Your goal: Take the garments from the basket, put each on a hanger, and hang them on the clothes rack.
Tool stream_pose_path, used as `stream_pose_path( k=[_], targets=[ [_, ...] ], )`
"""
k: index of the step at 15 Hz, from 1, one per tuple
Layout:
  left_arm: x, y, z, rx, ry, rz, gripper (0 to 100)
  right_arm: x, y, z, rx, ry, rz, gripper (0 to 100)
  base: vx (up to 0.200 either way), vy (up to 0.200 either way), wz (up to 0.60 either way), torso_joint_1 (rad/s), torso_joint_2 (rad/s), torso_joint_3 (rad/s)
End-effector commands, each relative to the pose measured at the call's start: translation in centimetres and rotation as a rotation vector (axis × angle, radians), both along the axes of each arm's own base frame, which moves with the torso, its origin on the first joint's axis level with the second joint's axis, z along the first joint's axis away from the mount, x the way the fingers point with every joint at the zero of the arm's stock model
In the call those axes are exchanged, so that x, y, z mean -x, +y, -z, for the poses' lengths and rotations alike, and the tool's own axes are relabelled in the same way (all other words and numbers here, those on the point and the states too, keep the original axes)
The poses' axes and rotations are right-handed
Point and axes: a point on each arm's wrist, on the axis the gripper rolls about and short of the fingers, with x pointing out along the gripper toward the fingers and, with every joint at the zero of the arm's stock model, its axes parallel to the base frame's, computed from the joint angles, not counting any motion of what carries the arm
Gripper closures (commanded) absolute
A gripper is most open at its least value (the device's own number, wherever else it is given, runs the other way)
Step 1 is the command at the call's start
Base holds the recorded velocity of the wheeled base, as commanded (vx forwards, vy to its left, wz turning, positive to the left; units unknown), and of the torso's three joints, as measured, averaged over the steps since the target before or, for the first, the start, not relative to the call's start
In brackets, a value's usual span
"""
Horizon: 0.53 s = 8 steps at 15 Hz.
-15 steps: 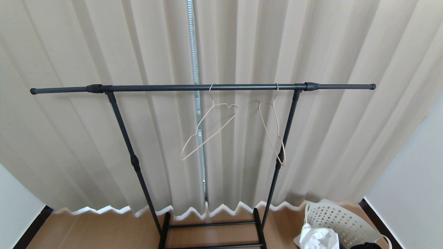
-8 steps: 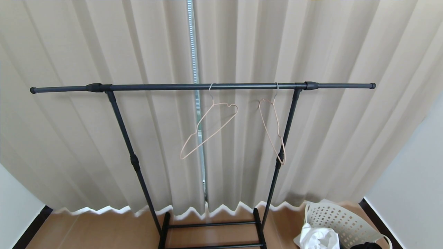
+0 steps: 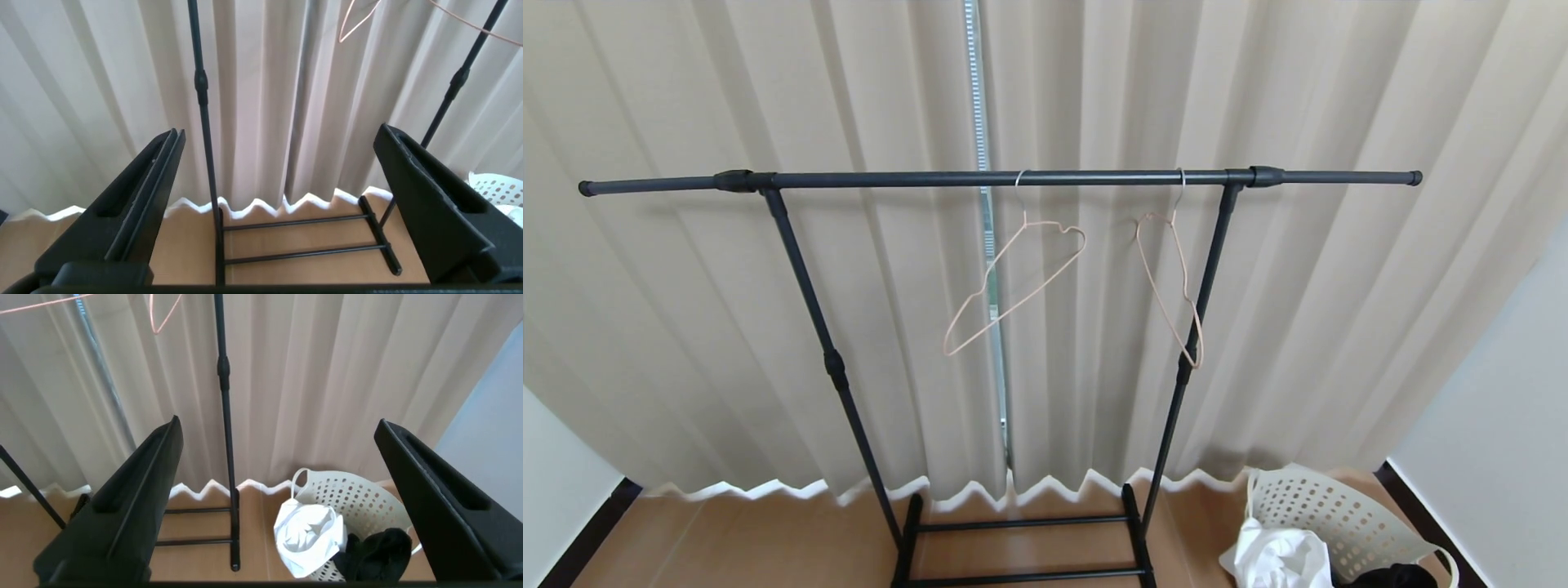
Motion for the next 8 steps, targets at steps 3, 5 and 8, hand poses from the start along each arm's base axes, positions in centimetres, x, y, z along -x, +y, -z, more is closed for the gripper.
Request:
stream_pose_path(
  k=[3, 5, 8],
  targets=[
    [-0.01, 0.0, -0.01, 0.001, 0.001, 0.0, 0, -0.01, 0.0, -0.01, 0.0, 0.001, -0.001, 0, 0.0, 0.0, 0.0, -0.154, 0.36, 0.206],
    [-0.01, 0.0, 0.01, 0.001, 0.003, 0.0, 0, -0.01, 0.0, -0.01, 0.0, 0.001, -0.001, 0, 0.0, 0.0, 0.0, -0.158, 0.38, 0.224],
    [-0.01, 0.0, -0.01, 0.001, 0.001, 0.001, 0, -0.01, 0.0, -0.01, 0.0, 0.001, -0.001, 0, 0.0, 0.0, 0.0, -0.178, 0.41, 0.248]
  ],
)
